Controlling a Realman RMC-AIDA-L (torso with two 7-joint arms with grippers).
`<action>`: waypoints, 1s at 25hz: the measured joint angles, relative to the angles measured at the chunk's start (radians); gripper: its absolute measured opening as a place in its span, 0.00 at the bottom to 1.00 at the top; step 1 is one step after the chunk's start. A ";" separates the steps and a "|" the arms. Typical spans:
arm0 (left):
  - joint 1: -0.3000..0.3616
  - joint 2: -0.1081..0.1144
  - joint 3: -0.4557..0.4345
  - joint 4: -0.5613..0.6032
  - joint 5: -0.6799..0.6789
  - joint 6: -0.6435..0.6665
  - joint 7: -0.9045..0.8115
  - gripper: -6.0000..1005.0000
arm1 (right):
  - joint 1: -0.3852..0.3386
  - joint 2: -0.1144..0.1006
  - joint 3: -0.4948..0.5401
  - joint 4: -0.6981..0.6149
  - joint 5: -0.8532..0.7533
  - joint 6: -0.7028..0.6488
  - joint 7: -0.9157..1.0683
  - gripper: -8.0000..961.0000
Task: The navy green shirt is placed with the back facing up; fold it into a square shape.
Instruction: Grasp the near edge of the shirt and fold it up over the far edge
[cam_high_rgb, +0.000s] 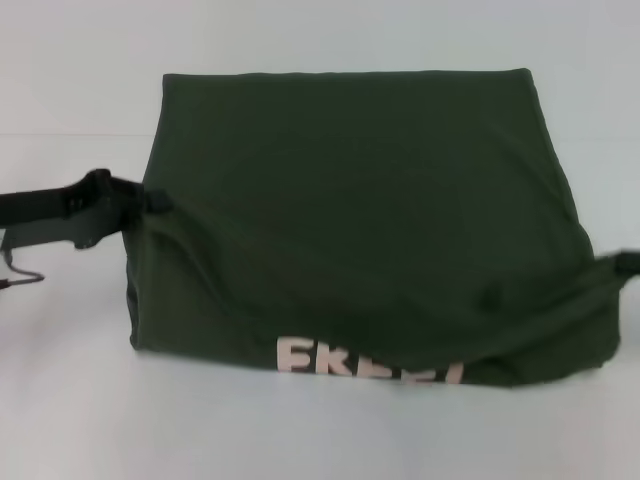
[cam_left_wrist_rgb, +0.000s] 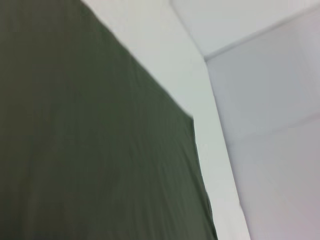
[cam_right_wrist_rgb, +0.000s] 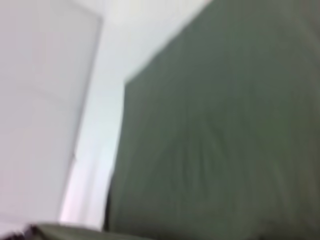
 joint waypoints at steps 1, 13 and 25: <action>0.000 -0.004 0.000 -0.009 -0.014 -0.026 0.012 0.04 | 0.001 0.006 -0.001 0.011 0.029 0.025 -0.001 0.01; -0.010 -0.080 0.002 -0.061 -0.154 -0.311 0.201 0.04 | 0.005 0.098 -0.001 0.043 0.217 0.343 -0.034 0.01; -0.019 -0.141 0.006 -0.063 -0.277 -0.500 0.349 0.04 | 0.037 0.138 -0.005 0.102 0.346 0.523 -0.161 0.01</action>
